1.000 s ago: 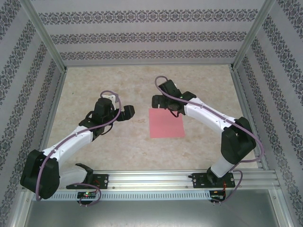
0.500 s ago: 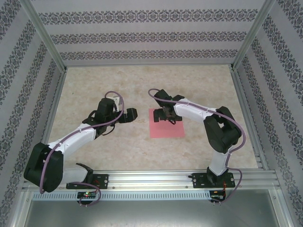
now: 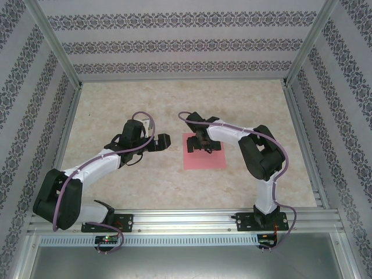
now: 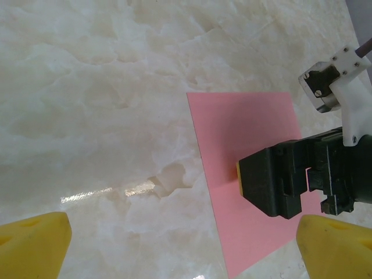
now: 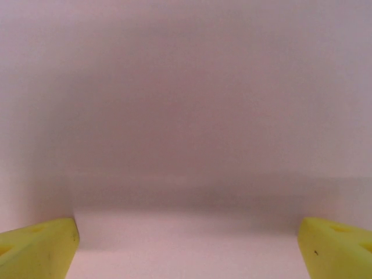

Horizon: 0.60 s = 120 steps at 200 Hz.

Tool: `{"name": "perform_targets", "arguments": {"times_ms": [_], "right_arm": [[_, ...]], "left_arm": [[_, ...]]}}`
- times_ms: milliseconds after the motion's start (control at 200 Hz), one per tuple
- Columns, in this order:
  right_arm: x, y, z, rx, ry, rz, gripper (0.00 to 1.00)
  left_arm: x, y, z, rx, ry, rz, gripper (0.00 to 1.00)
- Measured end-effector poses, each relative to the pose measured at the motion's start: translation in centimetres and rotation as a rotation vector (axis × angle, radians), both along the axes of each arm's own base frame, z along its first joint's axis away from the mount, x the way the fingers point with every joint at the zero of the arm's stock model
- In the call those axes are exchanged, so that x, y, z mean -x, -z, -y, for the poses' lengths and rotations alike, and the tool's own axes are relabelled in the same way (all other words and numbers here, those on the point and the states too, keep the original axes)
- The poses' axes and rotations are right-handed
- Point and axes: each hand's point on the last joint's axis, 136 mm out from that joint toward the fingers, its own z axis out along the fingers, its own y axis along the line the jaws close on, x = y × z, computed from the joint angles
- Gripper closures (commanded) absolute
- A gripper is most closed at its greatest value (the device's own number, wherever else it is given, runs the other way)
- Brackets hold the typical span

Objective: Fold a paper plane with a square sheet of paper (pick it up from the middle)
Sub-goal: Move the square sheet of paper to the center of the table, then fold the square sheet of paper in half at the center of the table.

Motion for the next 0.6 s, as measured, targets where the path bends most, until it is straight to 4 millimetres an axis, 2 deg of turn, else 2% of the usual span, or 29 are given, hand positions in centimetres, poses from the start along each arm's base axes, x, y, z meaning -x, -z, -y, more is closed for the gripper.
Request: {"name": "perform_targets", "arguments": {"times_ms": [335,415,600], "right_arm": [[0.04,0.21,-0.36,-0.010,0.017,0.000,0.10],[0.00,0.16,-0.40,-0.011,0.019,0.003,0.18],[-0.08,0.08,-0.57,-0.017,0.020,0.005,0.17]], "left_arm": [[-0.17,0.44,0.09,-0.006,0.000,-0.013,0.00],[-0.24,0.35,0.12,-0.006,0.001,-0.013,0.00],[-0.56,0.03,0.42,0.002,0.007,-0.010,0.00]]}}
